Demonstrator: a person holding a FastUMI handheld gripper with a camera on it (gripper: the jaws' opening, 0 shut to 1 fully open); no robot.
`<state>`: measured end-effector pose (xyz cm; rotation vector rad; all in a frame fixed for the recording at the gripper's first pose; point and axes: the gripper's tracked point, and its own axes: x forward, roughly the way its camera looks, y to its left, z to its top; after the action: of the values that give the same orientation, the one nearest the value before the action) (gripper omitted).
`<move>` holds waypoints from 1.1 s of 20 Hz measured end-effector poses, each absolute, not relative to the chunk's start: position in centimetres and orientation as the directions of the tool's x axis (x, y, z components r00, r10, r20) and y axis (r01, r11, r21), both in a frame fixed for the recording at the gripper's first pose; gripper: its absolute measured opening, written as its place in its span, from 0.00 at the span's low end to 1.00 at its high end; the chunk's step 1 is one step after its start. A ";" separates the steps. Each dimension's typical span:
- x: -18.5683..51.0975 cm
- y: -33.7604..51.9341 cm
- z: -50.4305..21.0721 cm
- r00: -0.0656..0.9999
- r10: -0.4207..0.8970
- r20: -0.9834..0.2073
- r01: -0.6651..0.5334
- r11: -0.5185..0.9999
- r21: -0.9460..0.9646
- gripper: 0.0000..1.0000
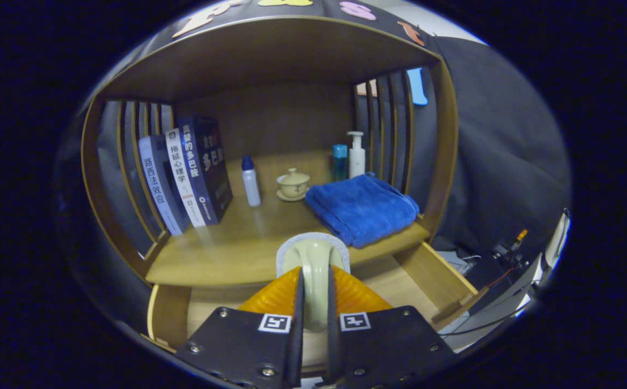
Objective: Pull open the drawer, take out the items inside it, and place them on the countertop above the cabinet.
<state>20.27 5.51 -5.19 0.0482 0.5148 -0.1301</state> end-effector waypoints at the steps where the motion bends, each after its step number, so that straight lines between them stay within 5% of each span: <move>1: 21.0 5.9 -5.1 0.866 -0.101 -0.490 0.119 0.993 0.006 0.19; 10: 27.0 9.0 -8.6 0.846 0.024 -0.533 -0.014 1.000 0.024 0.19; 22: 31.3 9.6 -9.6 0.901 0.040 -0.431 -0.018 0.998 0.054 0.19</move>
<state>31.29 9.64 -9.56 0.0488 0.4472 0.0301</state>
